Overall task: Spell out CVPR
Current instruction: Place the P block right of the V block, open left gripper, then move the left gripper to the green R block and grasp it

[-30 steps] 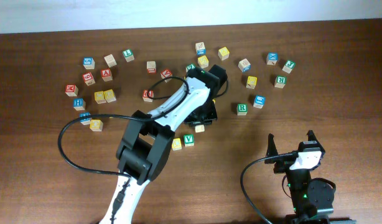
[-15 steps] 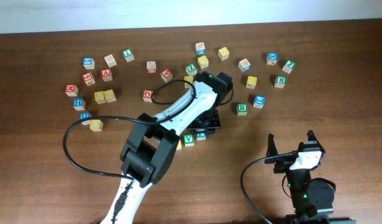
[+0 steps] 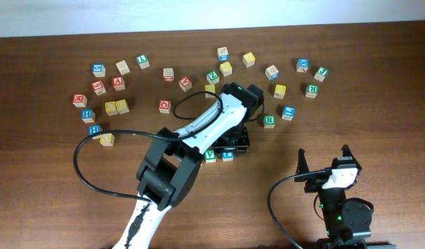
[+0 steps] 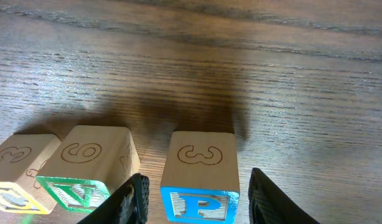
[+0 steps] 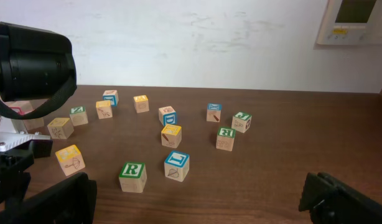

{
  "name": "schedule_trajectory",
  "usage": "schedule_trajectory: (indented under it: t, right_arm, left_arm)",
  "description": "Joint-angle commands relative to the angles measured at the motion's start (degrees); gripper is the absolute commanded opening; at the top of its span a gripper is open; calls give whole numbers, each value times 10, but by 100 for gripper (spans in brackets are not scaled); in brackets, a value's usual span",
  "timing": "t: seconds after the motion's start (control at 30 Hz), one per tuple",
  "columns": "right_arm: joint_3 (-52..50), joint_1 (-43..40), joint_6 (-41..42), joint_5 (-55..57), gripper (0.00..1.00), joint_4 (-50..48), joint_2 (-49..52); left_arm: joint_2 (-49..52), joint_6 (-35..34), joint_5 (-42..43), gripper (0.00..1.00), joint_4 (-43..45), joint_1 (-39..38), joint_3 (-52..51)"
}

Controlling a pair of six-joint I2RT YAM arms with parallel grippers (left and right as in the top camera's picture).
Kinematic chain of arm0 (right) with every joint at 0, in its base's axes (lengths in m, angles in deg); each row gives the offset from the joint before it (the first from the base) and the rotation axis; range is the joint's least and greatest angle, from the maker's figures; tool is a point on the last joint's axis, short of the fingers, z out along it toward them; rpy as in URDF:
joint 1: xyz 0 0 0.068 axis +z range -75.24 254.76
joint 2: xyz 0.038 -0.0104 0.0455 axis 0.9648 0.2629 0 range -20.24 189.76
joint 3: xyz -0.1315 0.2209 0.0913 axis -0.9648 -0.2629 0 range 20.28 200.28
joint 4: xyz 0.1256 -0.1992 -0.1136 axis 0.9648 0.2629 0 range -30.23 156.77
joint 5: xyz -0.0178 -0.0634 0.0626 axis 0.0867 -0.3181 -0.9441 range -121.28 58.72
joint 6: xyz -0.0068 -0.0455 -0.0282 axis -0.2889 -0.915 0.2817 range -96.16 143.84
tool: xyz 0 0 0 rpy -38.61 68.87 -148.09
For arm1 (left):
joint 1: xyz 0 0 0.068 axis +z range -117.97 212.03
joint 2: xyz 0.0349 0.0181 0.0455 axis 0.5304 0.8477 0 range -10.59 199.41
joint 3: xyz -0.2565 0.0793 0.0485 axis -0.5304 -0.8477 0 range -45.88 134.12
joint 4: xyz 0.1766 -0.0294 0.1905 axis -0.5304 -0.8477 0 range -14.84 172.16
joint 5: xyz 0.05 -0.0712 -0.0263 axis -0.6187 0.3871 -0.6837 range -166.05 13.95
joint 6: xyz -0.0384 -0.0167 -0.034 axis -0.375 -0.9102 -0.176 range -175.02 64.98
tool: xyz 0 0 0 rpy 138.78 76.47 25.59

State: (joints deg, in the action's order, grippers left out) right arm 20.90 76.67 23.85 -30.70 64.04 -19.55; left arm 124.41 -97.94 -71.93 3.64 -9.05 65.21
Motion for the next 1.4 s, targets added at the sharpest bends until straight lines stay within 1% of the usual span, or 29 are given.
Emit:
schedule_trajectory:
  t: [0.0, 0.07, 0.1, 0.2, 0.27, 0.3, 0.33, 0.37, 0.4, 0.43, 0.47, 0.53, 0.63, 0.67, 0.73, 0.8, 0.83, 0.87, 0.93, 1.07, 1.1, 1.13, 1.17, 1.2, 1.3, 1.37]
  right_arm:
    - [-3, 3, 2, 1, 98, 4, -4]
    - [-3, 3, 2, 1, 98, 4, -4]
    - [-3, 3, 2, 1, 98, 4, -4]
    - [-3, 3, 2, 1, 98, 4, -4]
    - [-3, 3, 2, 1, 98, 4, -4]
    - [-3, 3, 2, 1, 98, 4, -4]
    - [-3, 3, 2, 1, 98, 4, -4]
    - [-3, 3, 2, 1, 98, 4, -4]
    - [-3, 3, 2, 1, 98, 4, -4]
    - [-3, 3, 2, 1, 98, 4, -4]
    - [-3, 3, 2, 1, 98, 4, -4]
    - [-3, 3, 2, 1, 99, 4, -4]
    - [-3, 3, 2, 1, 98, 4, -4]
    - [-3, 3, 2, 1, 98, 4, -4]
    - [-3, 3, 2, 1, 98, 4, -4]
    - [-3, 3, 2, 1, 98, 4, -4]
    - [-3, 3, 2, 1, 98, 4, -4]
    - [-3, 3, 2, 1, 99, 4, -4]
    - [-3, 3, 2, 1, 98, 4, -4]
    - [-3, 3, 2, 1, 98, 4, -4]
    - [-3, 3, 2, 1, 98, 4, -4]
    - [-3, 3, 2, 1, 98, 4, -4]
    - [-3, 3, 2, 1, 98, 4, -4]
    - [-3, 3, 2, 1, 98, 4, -4]
    - [-3, 3, 2, 1, 98, 4, -4]
    - [-3, 3, 2, 1, 99, 4, -4]
  left_arm:
    - [-7, 26, 4, 45, -8, 2, 1]
    - [-7, 42, 7, 46, -21, 9, 34]
    - [-7, 57, 6, 48, -30, 15, 57]
    - [-7, 57, 8, 49, -57, 46, 142]
    - [-7, 68, 43, 48, -58, 54, 186]
    - [-7, 93, 73, 48, -31, 54, 204]
    - [-7, 107, 99, 50, 26, 47, 214]
    - [-7, 107, 96, 51, 72, 37, 213]
    - [-7, 107, 96, 52, 99, 30, 210]
    - [-7, 107, 89, 54, 139, 17, 206]
    - [-7, 107, 57, 54, 159, 5, 202]
    - [-3, 83, -59, 53, 172, -28, 202]
    - [18, 60, -123, 54, 187, -66, 202]
    - [38, 57, -125, 54, 198, -68, 202]
    - [67, 15, -124, 53, 200, -68, 202]
    - [81, 13, -124, 50, 209, -69, 202]
    - [86, -9, -126, 51, 209, -69, 202]
    - [90, -16, -129, 51, 211, -69, 202]
    - [101, -47, -166, 51, 217, -69, 202]
    - [132, -51, -164, 50, 235, -73, 202]
    - [133, -51, -164, 48, 238, -73, 202]
    - [133, -51, -164, 44, 241, -73, 202]
    - [133, -51, -164, 33, 240, -73, 202]
    - [133, -51, -164, 29, 240, -73, 202]
    - [133, -50, -164, 27, 229, -73, 203]
    - [129, -50, -159, 27, 203, -73, 205]
